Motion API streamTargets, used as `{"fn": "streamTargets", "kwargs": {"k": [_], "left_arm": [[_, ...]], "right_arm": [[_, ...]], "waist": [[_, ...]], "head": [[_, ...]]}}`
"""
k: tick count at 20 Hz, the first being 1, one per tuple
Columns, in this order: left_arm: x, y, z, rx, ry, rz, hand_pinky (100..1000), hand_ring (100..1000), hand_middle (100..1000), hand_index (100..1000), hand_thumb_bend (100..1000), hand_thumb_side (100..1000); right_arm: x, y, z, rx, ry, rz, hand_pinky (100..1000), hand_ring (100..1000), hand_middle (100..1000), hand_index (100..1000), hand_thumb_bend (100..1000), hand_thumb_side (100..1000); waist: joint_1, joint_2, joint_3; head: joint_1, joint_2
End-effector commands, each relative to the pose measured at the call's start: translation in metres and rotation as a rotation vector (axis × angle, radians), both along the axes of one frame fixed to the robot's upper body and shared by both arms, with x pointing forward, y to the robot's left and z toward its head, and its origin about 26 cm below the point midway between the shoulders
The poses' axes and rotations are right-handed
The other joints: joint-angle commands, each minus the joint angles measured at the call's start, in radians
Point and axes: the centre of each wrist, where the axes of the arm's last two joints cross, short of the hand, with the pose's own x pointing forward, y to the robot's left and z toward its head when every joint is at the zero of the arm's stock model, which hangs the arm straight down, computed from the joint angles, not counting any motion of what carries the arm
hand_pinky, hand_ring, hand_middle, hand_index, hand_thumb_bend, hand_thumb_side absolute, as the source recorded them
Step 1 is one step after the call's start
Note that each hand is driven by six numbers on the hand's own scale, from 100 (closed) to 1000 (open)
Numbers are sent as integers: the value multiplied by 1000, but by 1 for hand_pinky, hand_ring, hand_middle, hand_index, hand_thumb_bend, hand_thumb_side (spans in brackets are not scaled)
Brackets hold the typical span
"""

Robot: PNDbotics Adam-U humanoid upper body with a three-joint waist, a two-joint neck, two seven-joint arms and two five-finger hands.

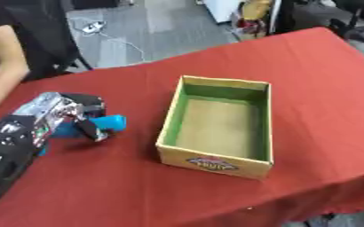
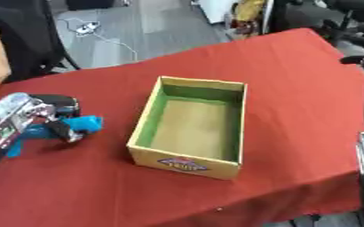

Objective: Pick up objects on the table and place them in the box.

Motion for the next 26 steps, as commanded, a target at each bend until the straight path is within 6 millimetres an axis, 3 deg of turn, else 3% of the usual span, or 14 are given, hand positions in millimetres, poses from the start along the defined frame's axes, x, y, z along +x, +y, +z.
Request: {"fn": "streamTargets", "kwargs": {"k": [1,8,18,22,26], "left_arm": [[-4,18,50,11,-31,30,259,100,100,100,100,362],[-13,14,80,-1,-59,46,257,100,100,100,100,358],[-14,6,90,-5,-58,29,258,100,100,100,100,362],[-10,-7,100,-11,-107,-5,258,100,100,100,100,362],[0,-29,124,6,-192,-65,261,100,100,100,100,367]], "right_arm": [[-1,-6,8,-23,-21,-12,599,801,829,987,456,968],[-2,-7,5,-25,-12,-15,598,801,829,987,456,966],[-1,-7,5,-27,-12,-14,599,800,829,987,456,967],[-1,-7,5,-26,-11,-15,599,800,829,987,456,967],[-1,-7,4,-27,-7,-13,599,800,829,987,456,967]], "waist": [[-2,-15,5],[-1,-21,7],[2,-24,4],[0,-25,3],[-1,-27,4]], "head": [[-12,-1],[-6,-1],[-5,-1],[-7,-1],[-4,-1]]}}
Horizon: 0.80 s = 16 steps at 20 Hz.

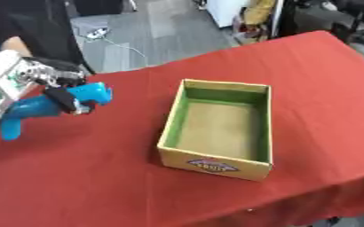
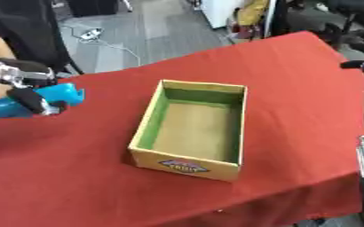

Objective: Pick up objects on the table and place them in the box.

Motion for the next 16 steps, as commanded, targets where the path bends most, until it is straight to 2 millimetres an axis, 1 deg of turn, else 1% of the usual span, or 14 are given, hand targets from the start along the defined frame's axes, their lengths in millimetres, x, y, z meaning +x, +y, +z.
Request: {"fn": "streamTargets", "kwargs": {"k": [1,5,8,11,16], "left_arm": [[6,-12,33,25,-95,-33,261,100,100,100,100,367],[18,-33,66,58,-180,-78,265,100,100,100,100,374],[24,-41,81,67,-221,-90,268,100,100,100,100,375],[30,-45,87,68,-243,-89,266,100,100,100,100,372],[35,-50,85,62,-250,-107,265,100,100,100,100,369]], "right_arm": [[0,-3,9,-20,-24,-3,599,800,829,987,456,967],[0,-3,9,-20,-23,-1,599,800,829,987,455,966],[1,-1,8,-21,-20,7,598,800,829,987,455,963],[1,0,7,-20,-19,15,599,800,829,987,455,963],[1,2,8,-17,-22,20,599,800,828,987,454,964]], "waist": [[-5,-13,1],[-1,-18,2],[2,-20,2],[3,-23,0],[4,-23,-4]], "head": [[-4,-1],[4,-1],[9,-1],[14,-1],[15,-1]]}}
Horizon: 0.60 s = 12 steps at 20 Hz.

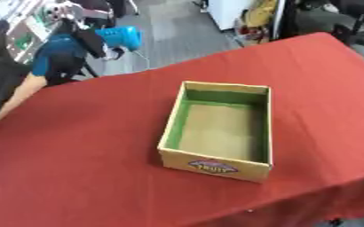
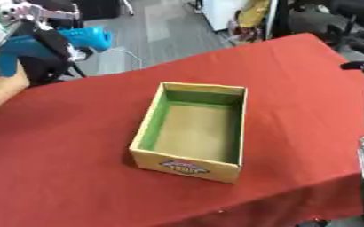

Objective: Pick up objects on the table and place them in the box.

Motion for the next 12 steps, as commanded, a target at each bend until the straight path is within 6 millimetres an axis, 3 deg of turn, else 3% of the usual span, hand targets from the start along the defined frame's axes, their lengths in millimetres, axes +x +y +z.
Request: {"fn": "streamTargets", "kwargs": {"k": [1,6,12], "left_arm": [[0,1,18,0,-48,-3,265,100,100,100,100,369],[4,-11,19,-24,-73,-29,258,100,100,100,100,358],[11,-43,15,-70,-101,-103,251,100,100,100,100,348]], "right_arm": [[1,0,9,-12,-25,10,599,800,828,987,454,964],[1,0,9,-9,-27,10,599,800,828,987,455,965],[2,3,10,-3,-30,18,599,800,828,990,454,965]], "waist": [[-4,-11,0],[-8,-9,-3],[-11,-6,-9]], "head": [[6,-1],[11,-1],[25,-1]]}}
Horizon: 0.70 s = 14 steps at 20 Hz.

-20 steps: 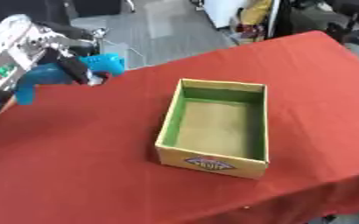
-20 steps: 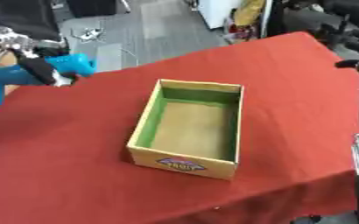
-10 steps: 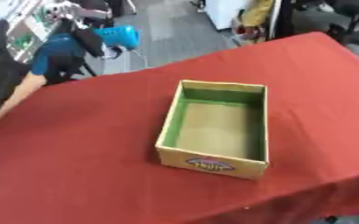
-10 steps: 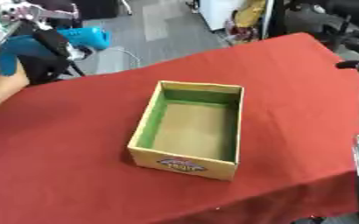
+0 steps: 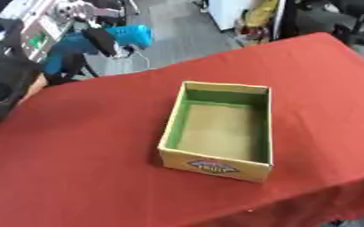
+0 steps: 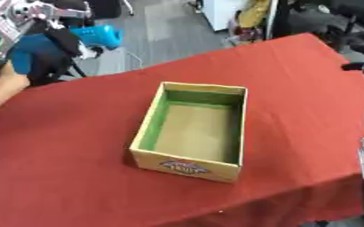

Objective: Pick up objects on the table and place them in the box.

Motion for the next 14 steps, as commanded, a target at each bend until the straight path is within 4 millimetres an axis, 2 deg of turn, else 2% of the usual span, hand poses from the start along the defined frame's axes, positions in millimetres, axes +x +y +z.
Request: {"fn": "streamTargets", "kwargs": {"k": [1,9,10,11,14], "left_arm": [[2,-13,13,-23,-55,-27,248,100,100,100,100,344],[5,-45,0,-51,-76,-83,243,100,100,100,100,340],[5,-47,-2,-49,-77,-84,243,100,100,100,100,265],[6,-49,-5,-48,-75,-86,243,100,100,100,100,340],[7,-55,-14,-43,-75,-86,243,100,100,100,100,337]], "right_arm": [[1,2,11,-4,-35,12,599,800,828,990,454,965],[1,5,13,19,-53,10,600,801,828,997,451,991],[1,5,13,22,-54,10,600,802,828,998,452,998],[1,6,14,25,-55,11,600,802,825,997,450,1000],[1,6,14,34,-59,9,601,805,826,998,435,1000]], "waist": [[-10,-6,-2],[-13,-2,-7],[-13,-2,-7],[-13,-1,-7],[-15,0,-6]], "head": [[15,-1],[28,-1],[29,-1],[29,-1],[32,-1]]}}
